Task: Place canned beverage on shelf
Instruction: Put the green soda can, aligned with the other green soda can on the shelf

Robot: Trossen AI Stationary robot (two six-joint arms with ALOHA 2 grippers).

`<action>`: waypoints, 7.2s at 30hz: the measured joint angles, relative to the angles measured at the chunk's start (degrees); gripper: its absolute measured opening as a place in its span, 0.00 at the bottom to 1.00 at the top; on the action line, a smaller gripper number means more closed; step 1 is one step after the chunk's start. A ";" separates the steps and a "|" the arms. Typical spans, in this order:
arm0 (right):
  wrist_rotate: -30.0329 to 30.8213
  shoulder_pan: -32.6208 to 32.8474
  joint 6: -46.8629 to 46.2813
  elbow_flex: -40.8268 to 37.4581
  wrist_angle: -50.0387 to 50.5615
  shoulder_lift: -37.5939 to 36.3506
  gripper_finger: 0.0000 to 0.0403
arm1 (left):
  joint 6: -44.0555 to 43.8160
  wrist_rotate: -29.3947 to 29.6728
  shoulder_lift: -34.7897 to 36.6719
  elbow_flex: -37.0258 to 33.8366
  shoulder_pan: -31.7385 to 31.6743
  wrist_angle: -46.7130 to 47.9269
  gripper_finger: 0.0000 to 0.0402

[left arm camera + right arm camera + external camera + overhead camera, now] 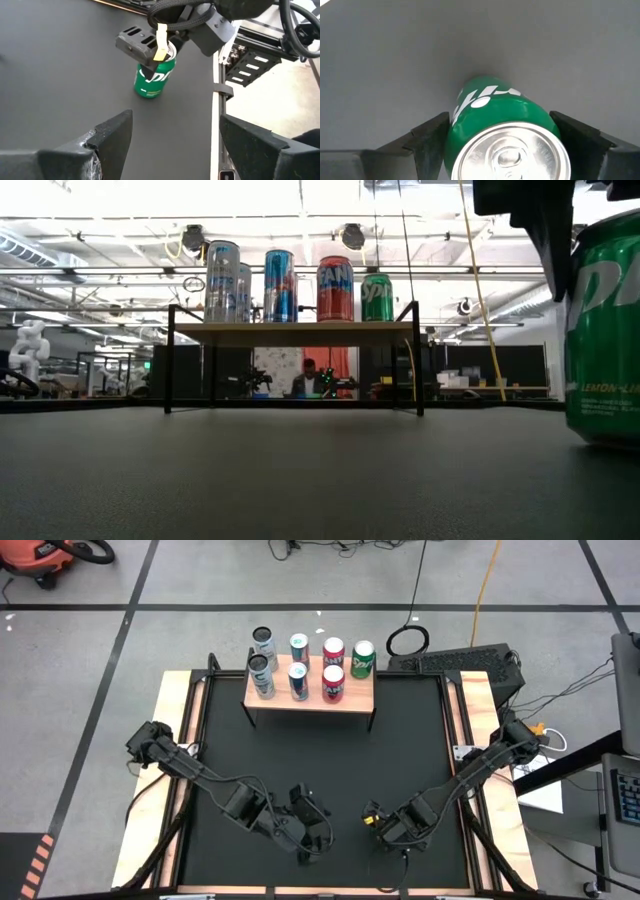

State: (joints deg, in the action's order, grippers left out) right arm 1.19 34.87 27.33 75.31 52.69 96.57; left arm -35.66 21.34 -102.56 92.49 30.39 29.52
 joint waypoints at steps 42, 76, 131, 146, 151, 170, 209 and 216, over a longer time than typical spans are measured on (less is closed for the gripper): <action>48.21 21.75 -96.51 25.47 12.70 -2.31 0.98 | -3.46 -4.86 1.50 0.00 -0.07 5.87 0.74; 51.12 26.48 -119.09 8.29 16.03 4.29 0.98 | -7.54 -6.05 7.43 0.00 -0.63 19.07 0.74; 53.42 21.66 -114.27 -9.94 -8.92 4.28 0.98 | -10.58 -6.02 7.32 0.00 -0.70 19.45 0.74; 52.54 21.26 -115.08 -9.94 -8.21 4.28 0.97 | -10.62 -5.56 7.32 0.00 -0.70 19.36 0.74; 52.54 20.52 -115.08 -9.94 -8.12 4.28 0.88 | -10.62 -5.07 7.32 0.00 -0.70 18.80 0.74; 51.28 19.93 -114.71 -9.90 -6.73 4.20 0.73 | -10.51 -4.12 7.32 0.00 -0.70 19.06 0.74; 51.12 18.39 -111.57 -7.21 -3.30 -0.34 0.73 | -10.43 -2.33 7.32 0.00 -0.69 19.59 0.74; 51.21 15.57 -104.34 -7.19 -3.26 -5.04 0.73 | -10.45 -2.33 7.32 0.02 -0.70 19.54 0.74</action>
State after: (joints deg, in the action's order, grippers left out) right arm 52.40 50.44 -77.01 68.12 49.43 91.54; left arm -46.11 19.00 -95.24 92.51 29.69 49.06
